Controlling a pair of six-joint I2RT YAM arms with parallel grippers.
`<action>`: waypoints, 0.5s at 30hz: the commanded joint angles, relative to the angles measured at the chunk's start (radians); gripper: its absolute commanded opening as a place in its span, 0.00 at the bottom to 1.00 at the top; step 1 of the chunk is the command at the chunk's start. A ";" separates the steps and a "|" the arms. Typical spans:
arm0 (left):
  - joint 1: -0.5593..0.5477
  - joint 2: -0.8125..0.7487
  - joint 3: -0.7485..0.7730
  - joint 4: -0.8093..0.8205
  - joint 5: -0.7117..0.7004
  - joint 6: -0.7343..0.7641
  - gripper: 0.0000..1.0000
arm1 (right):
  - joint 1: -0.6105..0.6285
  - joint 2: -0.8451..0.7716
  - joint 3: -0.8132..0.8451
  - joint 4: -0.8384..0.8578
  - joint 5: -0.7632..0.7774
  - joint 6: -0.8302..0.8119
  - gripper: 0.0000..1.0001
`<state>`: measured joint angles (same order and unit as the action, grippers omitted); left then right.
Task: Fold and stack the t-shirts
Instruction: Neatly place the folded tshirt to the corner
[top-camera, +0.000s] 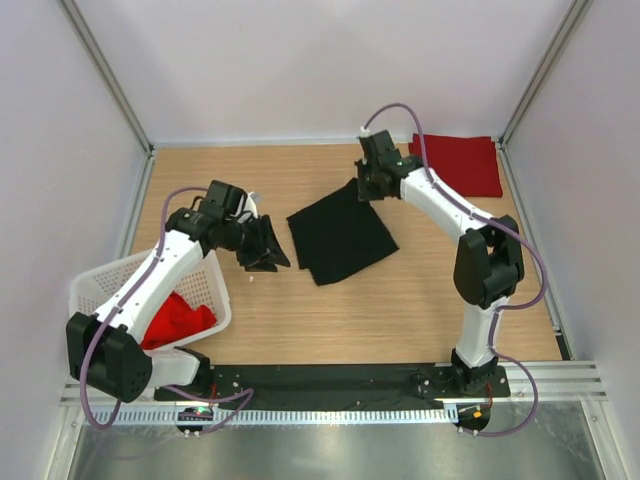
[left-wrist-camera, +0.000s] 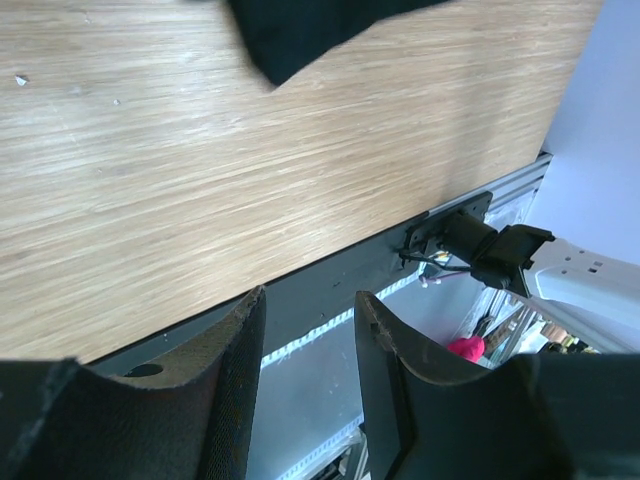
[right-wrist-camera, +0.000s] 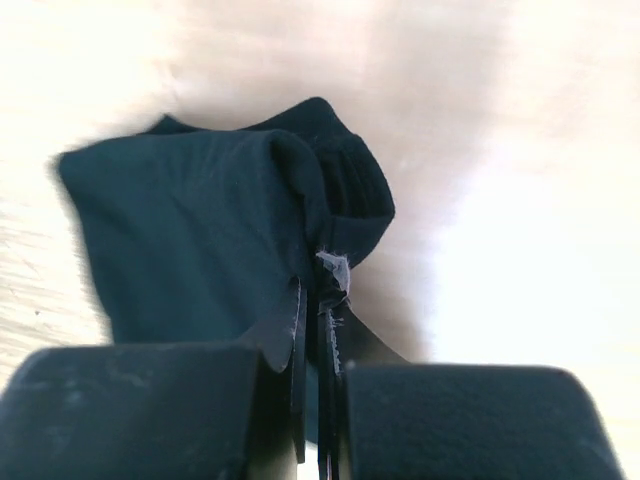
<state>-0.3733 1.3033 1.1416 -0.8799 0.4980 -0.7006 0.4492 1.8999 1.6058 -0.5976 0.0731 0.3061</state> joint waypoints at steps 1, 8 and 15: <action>0.005 -0.036 -0.019 0.018 0.008 0.018 0.42 | -0.033 0.034 0.178 -0.214 0.058 -0.223 0.01; 0.005 -0.024 -0.059 0.044 0.001 0.012 0.42 | -0.124 0.120 0.452 -0.265 0.116 -0.335 0.01; 0.007 0.007 -0.098 0.085 -0.015 -0.016 0.42 | -0.225 0.257 0.732 -0.326 0.140 -0.440 0.01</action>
<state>-0.3717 1.2964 1.0554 -0.8425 0.4885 -0.7033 0.2577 2.1448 2.2105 -0.9012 0.1696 -0.0532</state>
